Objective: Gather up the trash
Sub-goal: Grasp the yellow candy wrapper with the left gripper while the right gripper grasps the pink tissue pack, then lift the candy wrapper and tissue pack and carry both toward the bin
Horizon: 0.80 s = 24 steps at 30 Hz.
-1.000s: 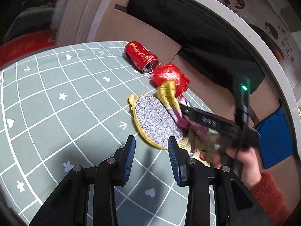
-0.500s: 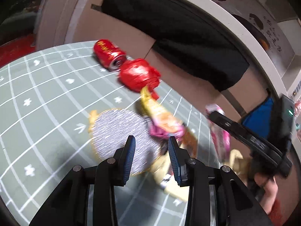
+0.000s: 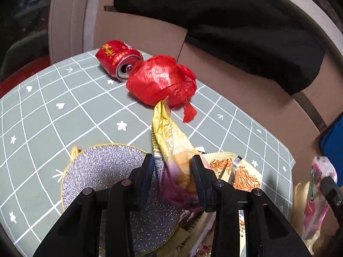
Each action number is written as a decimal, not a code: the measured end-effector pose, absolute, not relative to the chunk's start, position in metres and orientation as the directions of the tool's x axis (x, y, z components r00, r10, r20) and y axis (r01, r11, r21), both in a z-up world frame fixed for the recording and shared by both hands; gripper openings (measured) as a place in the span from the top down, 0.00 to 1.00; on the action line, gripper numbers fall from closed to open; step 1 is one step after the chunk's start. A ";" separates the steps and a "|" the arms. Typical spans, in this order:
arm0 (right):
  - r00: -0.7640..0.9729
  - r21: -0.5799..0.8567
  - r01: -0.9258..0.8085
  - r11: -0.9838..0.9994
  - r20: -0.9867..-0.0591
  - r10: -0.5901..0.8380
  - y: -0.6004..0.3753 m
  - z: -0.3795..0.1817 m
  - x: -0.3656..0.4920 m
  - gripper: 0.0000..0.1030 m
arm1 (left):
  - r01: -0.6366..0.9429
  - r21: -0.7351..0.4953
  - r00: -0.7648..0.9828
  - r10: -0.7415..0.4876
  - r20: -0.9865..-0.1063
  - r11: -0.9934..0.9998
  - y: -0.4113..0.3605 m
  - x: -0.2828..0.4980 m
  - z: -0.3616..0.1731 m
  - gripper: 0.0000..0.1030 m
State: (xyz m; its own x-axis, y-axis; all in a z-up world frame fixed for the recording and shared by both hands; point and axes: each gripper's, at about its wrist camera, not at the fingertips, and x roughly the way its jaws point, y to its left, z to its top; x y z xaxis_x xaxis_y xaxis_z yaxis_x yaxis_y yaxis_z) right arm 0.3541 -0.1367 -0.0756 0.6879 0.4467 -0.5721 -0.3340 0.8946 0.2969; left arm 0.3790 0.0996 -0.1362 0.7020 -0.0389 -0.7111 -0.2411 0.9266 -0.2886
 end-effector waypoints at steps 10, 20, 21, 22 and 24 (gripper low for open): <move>0.648 0.275 -0.333 0.902 -0.628 0.431 -0.134 -0.103 0.346 0.53 | -0.242 -0.332 0.710 -0.067 -0.701 0.912 0.107 0.376 -0.140 0.63; 0.604 0.303 -0.413 0.859 -0.615 0.507 -0.128 -0.107 0.342 0.36 | -0.158 -0.335 0.707 -0.130 -0.695 0.929 0.100 0.362 -0.130 0.76; 0.606 0.298 -0.416 0.859 -0.613 0.506 -0.130 -0.104 0.341 0.36 | -0.151 -0.348 0.712 -0.142 -0.688 0.925 0.101 0.359 -0.129 0.77; 0.603 0.292 -0.420 0.859 -0.617 0.505 -0.132 -0.102 0.339 0.36 | -0.138 -0.357 0.719 -0.154 -0.677 0.924 0.102 0.355 -0.126 0.79; 0.588 0.276 -0.445 0.852 -0.628 0.511 -0.135 -0.099 0.334 0.36 | -0.110 -0.362 0.735 -0.169 -0.657 0.926 0.100 0.347 -0.119 0.83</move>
State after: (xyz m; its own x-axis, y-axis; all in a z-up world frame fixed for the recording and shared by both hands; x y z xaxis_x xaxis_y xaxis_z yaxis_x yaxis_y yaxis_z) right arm 0.3342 -0.1351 -0.0994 0.5877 0.5107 -0.6275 -0.4454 0.8517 0.2760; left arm 0.3471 0.1002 -0.1185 0.7350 -0.1695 -0.6565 -0.1101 0.9256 -0.3622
